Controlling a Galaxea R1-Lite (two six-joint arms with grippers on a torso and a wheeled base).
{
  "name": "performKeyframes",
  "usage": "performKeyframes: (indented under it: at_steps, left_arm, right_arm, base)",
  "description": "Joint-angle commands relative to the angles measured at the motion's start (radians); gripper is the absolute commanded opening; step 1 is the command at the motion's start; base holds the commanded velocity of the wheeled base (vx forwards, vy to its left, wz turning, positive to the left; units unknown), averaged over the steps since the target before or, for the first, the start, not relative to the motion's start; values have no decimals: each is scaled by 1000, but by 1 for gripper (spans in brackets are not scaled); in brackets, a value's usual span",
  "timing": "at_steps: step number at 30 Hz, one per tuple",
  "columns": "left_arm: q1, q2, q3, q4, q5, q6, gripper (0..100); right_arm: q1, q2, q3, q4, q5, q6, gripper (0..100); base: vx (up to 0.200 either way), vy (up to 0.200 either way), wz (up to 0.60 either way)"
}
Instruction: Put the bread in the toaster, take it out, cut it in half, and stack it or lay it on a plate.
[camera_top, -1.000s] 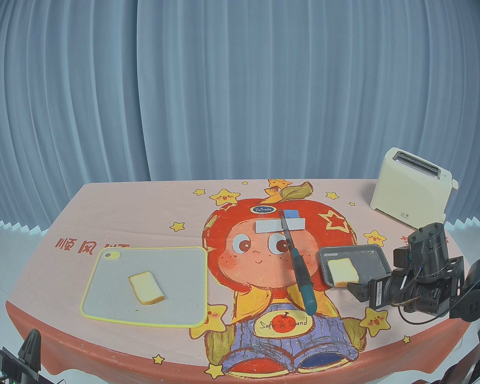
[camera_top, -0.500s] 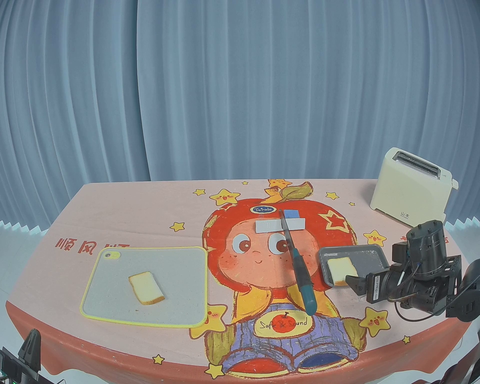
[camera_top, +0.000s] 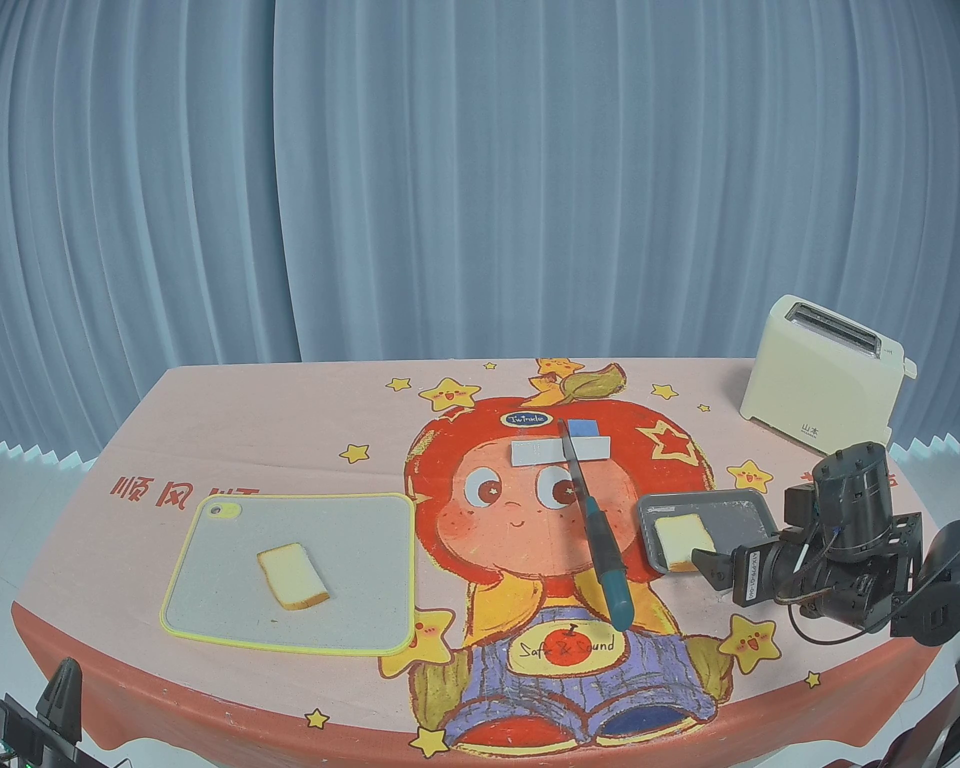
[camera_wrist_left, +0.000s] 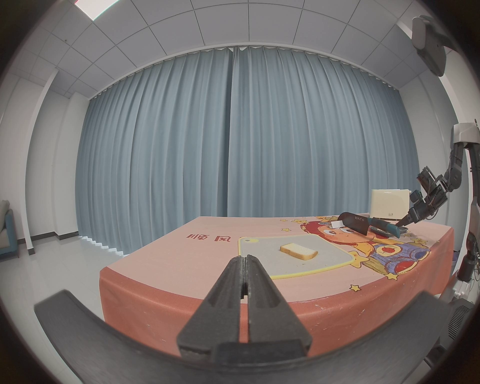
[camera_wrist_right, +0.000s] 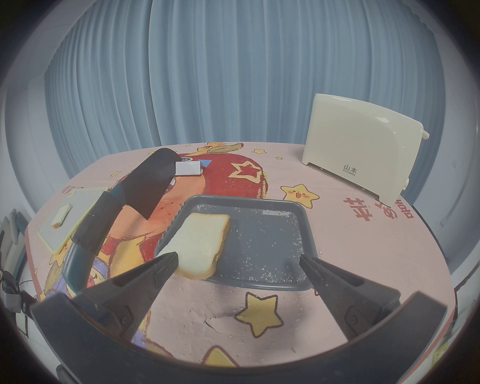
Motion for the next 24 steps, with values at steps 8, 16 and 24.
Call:
performKeyframes:
  at_steps: [8, 16, 24]
  left_arm:
    - [1, -13, 18, 0, 1, 0, 0]
    - [1, -12, 18, 0, 1, 0, 0]
    - [1, -12, 18, 0, 1, 0, 0]
  right_arm:
    - [14, -13, 23, 1, 1, -4, 100]
    - [13, -1, 23, 0, 1, -3, 100]
    - [7, -1, 18, 0, 1, -1, 100]
  base:
    - [0, 0, 0]
    - [0, 0, 0]
    - [0, 0, 0]
